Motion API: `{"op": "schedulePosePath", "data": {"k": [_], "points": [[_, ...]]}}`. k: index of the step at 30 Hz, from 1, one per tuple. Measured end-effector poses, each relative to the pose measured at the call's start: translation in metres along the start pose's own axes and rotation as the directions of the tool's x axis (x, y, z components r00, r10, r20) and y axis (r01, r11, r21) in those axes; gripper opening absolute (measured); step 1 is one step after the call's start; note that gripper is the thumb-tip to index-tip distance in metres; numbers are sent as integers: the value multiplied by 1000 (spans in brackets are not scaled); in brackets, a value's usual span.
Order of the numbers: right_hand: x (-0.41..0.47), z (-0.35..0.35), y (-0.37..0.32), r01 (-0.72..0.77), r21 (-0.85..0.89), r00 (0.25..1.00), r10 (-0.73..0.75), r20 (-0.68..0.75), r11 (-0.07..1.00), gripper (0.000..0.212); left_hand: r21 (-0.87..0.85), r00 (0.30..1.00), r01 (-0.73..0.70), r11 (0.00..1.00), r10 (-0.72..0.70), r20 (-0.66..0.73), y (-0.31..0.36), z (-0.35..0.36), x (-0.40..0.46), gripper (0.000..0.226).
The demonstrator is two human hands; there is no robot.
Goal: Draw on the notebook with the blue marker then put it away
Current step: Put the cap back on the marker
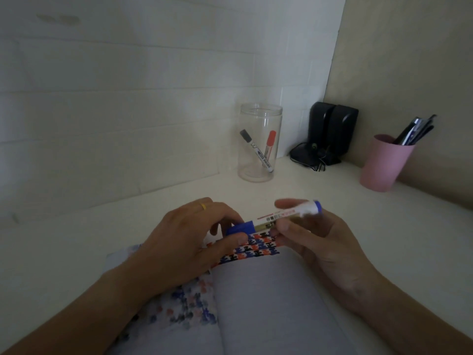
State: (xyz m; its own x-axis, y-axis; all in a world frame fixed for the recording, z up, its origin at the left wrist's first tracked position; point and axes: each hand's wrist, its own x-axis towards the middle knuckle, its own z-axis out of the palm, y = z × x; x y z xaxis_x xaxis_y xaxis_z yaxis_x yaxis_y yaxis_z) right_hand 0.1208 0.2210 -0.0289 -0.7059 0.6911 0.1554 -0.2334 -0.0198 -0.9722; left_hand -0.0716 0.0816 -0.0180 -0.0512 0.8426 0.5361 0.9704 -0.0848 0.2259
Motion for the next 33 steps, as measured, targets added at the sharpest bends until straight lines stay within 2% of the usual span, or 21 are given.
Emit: {"op": "schedulePosePath", "data": {"k": [3,8,11,14,16,19,22,24,26,30,33], "points": [[2,3,-1,19,71,993,-10,-115,997,40,69,999,-21,997,18,36,-1,0,0,38],[2,7,-2,-9,118,986,29,-165,993,21,69,999,37,997,-40,36,-4,-1,-3,47],[7,17,-9,31,-68,976,-45,-215,997,18,97,993,118,988,-119,1,-11,1,-6,43],[24,30,-33,190,-340,941,-269,-204,921,24,145,983,182,973,-174,-63,-17,-1,-6,36],[43,37,-58,333,-479,873,-458,-170,813,29,165,977,208,964,-196,-90,-19,-2,-7,35],[82,47,-96,503,-562,720,-678,-148,656,30,173,966,250,953,-232,-116,-22,-3,-8,36],[121,55,-119,566,-632,596,-792,-131,530,26,192,957,276,942,-251,-143,-23,-4,-8,39],[146,56,-123,569,-689,560,-825,-76,450,23,209,953,290,934,-260,-158,-24,-6,-7,40],[167,54,-122,529,-750,569,-822,-33,397,20,227,948,304,925,-271,-164,-25,-7,-8,39],[200,47,-109,381,-861,637,-771,-19,336,17,235,949,308,922,-280,-143,-27,-6,-6,40],[214,43,-101,292,-893,702,-711,-43,342,15,239,951,306,922,-281,-131,-27,-5,-6,41]]}}
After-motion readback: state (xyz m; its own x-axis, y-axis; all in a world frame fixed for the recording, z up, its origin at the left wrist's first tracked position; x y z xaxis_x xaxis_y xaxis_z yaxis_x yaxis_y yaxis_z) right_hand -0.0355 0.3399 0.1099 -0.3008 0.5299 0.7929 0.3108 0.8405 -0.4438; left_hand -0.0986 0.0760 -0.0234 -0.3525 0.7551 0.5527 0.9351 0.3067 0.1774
